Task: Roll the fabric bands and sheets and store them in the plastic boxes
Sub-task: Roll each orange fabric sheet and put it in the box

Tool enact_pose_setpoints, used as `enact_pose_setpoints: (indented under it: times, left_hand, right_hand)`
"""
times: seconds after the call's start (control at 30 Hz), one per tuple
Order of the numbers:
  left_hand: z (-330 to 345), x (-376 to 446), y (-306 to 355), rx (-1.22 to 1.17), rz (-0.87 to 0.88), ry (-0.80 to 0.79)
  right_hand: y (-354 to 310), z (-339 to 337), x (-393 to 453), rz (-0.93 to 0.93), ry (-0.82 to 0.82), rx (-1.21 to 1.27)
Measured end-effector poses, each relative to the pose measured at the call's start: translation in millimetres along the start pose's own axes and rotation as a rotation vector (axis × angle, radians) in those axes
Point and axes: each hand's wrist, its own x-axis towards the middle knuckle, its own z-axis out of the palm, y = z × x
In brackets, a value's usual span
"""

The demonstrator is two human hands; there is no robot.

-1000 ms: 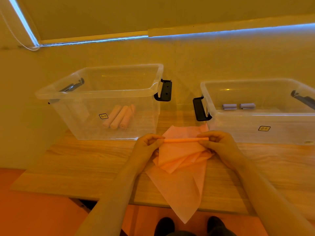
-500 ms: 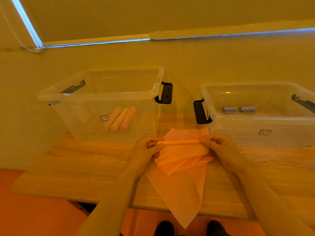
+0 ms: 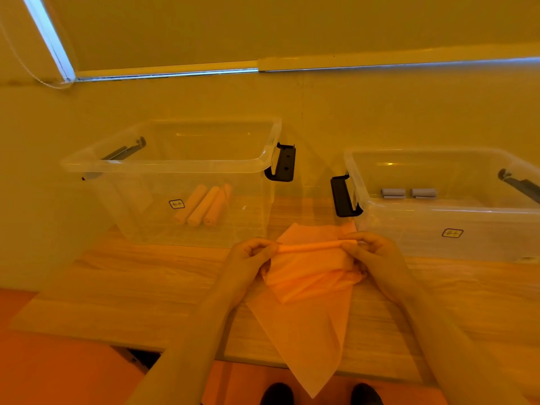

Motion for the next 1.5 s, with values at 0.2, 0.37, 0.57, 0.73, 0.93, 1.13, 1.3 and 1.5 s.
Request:
enact_pose_setpoints:
  times: [0.2,0.37,0.57,0.73,0.93,1.13,1.3,1.5]
  left_hand:
    - [-0.7,0.6,-0.9,-0.077,-0.029,-0.019]
    - [0.1,0.2,-0.2,-0.089,-0.044,-0.027]
    - [-2.6,0.1,-2.1,-0.011,-0.009,-0.002]
    - [-0.1,-1.9,0.5,-0.048,-0.004,-0.015]
    - [2.4,-2.3,-2.3,-0.045,0.01,0.082]
    - [6.7,-1.2,-0.8,0.15,0.068,0.087]
    - [5.9,2.7,-6.5,0.194,0.006,0.077]
    - [5.9,3.7,-11.3,0.124,-0.001,0.068]
  right_hand:
    - [-1.5,0.5,-0.9,0.011,-0.008,0.04]
    - [-0.6,-0.5,0.3,0.03,-0.001,0.035]
    - [0.1,-1.6,0.9,0.055,-0.019,0.063]
    - [-4.0,1.1,-2.6,0.019,-0.02,0.035]
    - [-2.2,5.2,-3.3,-0.045,0.035,-0.017]
    - [3.0,10.1,4.7,-0.09,0.12,-0.124]
    - [3.2,12.5,5.8,-0.095,0.152,-0.131]
    - [1.0,11.7,2.8,-0.082,0.15,-0.127]
